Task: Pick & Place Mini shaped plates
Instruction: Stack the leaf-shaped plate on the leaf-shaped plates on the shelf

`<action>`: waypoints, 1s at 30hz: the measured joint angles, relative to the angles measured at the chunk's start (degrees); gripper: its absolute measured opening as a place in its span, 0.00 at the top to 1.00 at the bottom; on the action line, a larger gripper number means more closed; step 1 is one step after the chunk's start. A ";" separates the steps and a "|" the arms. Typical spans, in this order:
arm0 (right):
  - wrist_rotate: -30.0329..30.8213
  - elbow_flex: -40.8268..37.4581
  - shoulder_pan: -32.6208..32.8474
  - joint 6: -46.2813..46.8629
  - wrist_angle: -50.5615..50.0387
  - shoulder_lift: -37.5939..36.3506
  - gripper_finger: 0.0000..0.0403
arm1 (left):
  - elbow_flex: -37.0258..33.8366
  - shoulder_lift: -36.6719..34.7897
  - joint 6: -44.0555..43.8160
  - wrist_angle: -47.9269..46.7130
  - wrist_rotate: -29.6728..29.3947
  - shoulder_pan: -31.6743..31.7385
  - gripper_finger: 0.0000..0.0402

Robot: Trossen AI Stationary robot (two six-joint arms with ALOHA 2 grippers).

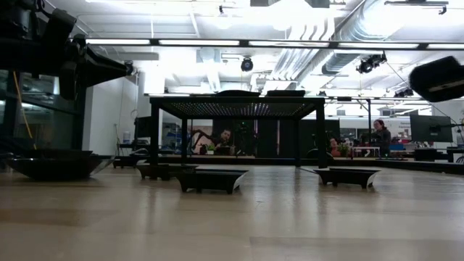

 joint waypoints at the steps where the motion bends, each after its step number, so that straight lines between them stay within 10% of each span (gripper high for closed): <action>1: 0.50 0.00 -0.02 0.00 -0.08 0.00 0.78 | 0.00 0.00 0.00 0.00 0.00 0.00 0.77; 30: -2.65 0.07 -2.73 -4.07 -0.15 2.84 0.78 | 0.00 0.00 0.00 0.00 0.00 0.02 0.77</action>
